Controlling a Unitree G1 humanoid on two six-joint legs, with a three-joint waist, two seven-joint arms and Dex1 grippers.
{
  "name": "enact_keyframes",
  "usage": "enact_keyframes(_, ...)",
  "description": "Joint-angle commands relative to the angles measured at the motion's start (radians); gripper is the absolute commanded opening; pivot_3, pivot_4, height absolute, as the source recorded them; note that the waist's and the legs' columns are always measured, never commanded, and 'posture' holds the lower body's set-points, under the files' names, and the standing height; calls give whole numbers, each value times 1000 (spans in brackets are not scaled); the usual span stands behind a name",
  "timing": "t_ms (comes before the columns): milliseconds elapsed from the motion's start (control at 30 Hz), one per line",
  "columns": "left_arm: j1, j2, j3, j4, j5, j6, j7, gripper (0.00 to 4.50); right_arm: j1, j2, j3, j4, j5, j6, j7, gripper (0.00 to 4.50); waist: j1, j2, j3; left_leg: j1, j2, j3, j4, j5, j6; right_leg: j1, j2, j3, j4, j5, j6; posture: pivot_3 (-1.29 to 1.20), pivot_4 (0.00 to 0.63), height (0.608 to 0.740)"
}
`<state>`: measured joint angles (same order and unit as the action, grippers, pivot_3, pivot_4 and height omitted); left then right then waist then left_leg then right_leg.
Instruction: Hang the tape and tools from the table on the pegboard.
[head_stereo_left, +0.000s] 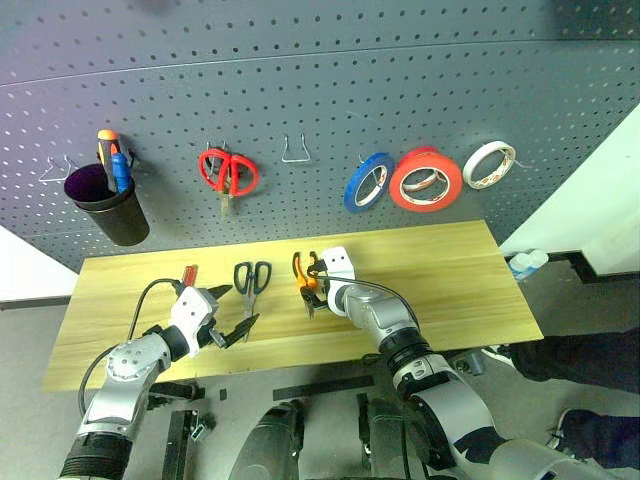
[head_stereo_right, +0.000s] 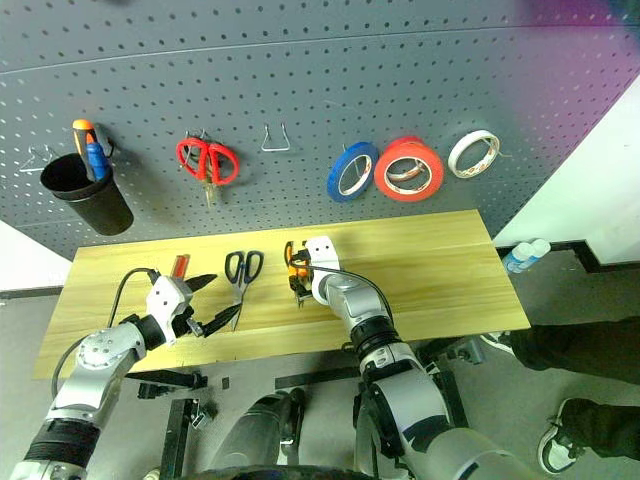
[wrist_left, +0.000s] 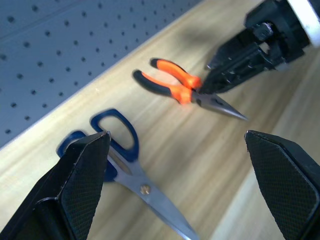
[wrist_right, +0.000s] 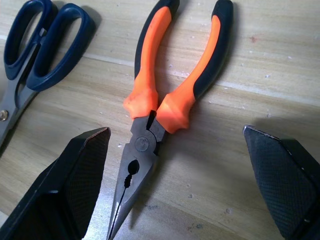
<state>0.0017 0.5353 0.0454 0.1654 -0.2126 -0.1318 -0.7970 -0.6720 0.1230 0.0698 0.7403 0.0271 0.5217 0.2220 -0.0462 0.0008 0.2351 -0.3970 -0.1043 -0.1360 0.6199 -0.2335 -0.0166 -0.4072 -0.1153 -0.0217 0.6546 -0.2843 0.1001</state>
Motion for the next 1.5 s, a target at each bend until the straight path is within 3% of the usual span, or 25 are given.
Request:
enact_keyframes(33, 21, 13, 25, -54, -23, 15, -6, 4500, -14, 66, 19, -47, 18, -23, 9, 4443, 0, 0, 6, -1, 0, 0, 0, 0, 0, 0, 0, 0, 0, 0, 0, -5, 312, 740)
enact_keyframes(233, 17, 6, 41, -63, -40, 28, 1, 4500, -53, 83, -12, -16, 49, -44, -30, 4443, 0, -1, 19, -9, 0, 0, 0, 0, 0, -5, 0, 0, 0, 0, 0, -4, 320, 740)
enact_keyframes(633, 24, -1, 48, -71, -39, 38, 16, 4500, -170, 104, -61, 126, 110, -87, -60, 4443, 0, -2, 32, -11, 0, 0, -1, 1, -1, -7, 0, 0, 0, 0, 0, 10, 321, 740)
enact_keyframes(1033, 35, -3, 58, -83, -40, 40, 25, 4500, -269, 131, -56, 348, 87, -152, -131, 4443, 0, -6, 35, -11, 0, 0, -5, 2, -3, -10, 0, 0, 0, 0, 0, 33, 316, 740)
enact_keyframes(1500, 46, -7, 61, -93, -38, 46, 31, 4500, -285, 139, -54, 444, 52, -150, -160, 4443, 2, -6, 36, -12, 0, 0, -6, 2, -4, -12, 0, 0, 0, 0, 0, 39, 313, 740)
